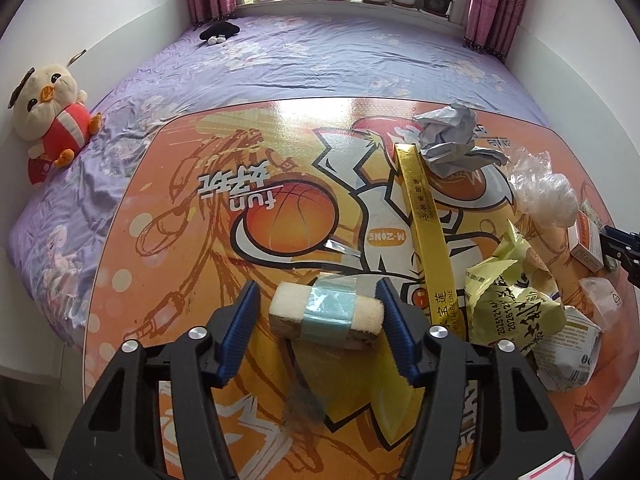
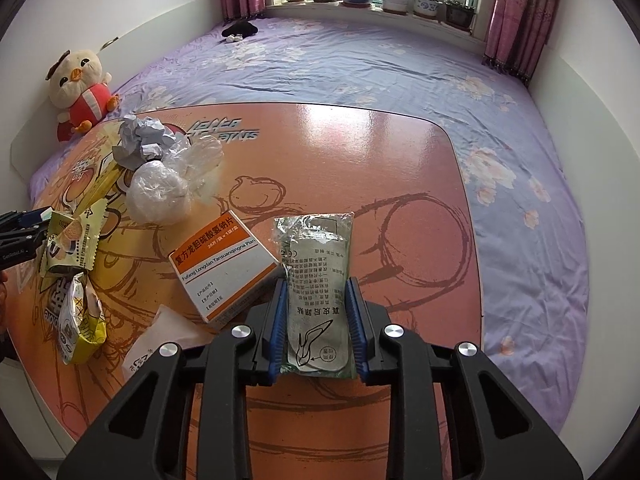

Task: Collect trash
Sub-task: 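Grasp the taped sponge block with the left tool while the right tool grasps the green packet, then carry the sponge block and green packet in both tools over the yellow bin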

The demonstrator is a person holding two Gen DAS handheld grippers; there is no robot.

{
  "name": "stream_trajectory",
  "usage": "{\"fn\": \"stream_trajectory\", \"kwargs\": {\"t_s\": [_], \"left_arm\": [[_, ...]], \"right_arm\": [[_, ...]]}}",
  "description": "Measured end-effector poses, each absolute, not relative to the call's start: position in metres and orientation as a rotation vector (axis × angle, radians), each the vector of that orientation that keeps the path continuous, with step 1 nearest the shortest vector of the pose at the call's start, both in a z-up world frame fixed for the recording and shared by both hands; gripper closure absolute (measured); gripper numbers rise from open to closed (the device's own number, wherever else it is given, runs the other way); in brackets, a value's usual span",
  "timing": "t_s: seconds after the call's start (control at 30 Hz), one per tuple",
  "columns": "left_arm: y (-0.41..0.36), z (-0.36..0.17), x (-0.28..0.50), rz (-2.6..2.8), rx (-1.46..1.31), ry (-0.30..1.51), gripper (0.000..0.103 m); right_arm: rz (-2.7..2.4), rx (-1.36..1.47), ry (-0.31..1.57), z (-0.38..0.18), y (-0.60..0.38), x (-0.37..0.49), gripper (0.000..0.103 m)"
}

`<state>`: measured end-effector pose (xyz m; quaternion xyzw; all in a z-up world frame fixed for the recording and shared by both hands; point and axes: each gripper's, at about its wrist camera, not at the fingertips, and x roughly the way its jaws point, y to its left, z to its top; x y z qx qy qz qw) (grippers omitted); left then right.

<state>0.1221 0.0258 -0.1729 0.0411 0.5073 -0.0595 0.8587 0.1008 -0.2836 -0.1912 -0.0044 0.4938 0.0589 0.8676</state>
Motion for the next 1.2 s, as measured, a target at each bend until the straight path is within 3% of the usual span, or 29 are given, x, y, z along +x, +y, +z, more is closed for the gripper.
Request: {"fn": "stream_trajectory", "kwargs": {"t_s": [0.2, 0.5, 1.2], "left_arm": [[0.027, -0.172, 0.118, -0.140, 0.072, 1.074, 0.055], [0.029, -0.156, 0.101, -0.138, 0.033, 1.062, 0.055], [0.060, -0.120, 0.033, -0.113, -0.056, 1.023, 0.055]], "right_arm": [[0.121, 0.014, 1.040, -0.190, -0.288, 0.096, 0.074], [0.156, 0.063, 1.017, -0.176, -0.292, 0.089, 0.099], [0.326, 0.092, 0.929, -0.112, -0.256, 0.048, 0.102]]}}
